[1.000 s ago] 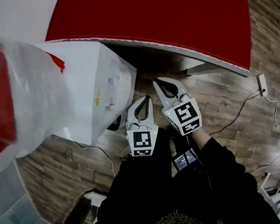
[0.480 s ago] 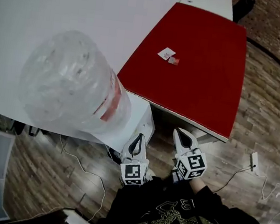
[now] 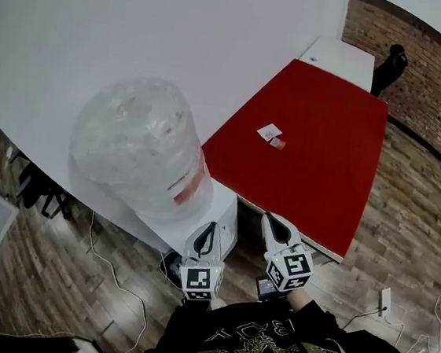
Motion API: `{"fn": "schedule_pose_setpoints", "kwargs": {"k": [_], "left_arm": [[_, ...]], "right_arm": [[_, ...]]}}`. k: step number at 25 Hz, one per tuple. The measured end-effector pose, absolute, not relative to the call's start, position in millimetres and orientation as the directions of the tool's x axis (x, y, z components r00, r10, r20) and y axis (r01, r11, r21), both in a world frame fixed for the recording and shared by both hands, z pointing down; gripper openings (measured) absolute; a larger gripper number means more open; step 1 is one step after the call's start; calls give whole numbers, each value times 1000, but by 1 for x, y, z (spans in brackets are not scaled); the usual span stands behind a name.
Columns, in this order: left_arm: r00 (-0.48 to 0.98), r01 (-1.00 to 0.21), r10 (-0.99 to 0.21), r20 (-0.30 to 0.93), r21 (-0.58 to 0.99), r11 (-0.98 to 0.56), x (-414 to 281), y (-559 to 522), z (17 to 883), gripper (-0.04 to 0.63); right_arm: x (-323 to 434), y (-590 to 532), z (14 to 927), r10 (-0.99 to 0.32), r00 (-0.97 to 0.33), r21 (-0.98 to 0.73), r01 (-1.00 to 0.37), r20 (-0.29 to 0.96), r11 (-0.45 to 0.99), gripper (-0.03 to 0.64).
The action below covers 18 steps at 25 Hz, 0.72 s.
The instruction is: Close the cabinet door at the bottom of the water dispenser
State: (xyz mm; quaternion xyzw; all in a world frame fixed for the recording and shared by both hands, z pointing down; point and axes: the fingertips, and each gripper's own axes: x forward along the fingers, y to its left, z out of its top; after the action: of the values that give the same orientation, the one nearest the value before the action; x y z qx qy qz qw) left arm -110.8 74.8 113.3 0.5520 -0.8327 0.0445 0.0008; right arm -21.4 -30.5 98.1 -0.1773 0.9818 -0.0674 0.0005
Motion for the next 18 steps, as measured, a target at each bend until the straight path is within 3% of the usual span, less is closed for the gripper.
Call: {"fn": "schedule_pose_setpoints", "kwargs": {"k": [18], "left_arm": [[-408,-913,-910,75,-47,406,-112,77,118,8]], "right_arm": [[-20,-29,109,-342,-939,-144,-345,46,927,-2]]}}
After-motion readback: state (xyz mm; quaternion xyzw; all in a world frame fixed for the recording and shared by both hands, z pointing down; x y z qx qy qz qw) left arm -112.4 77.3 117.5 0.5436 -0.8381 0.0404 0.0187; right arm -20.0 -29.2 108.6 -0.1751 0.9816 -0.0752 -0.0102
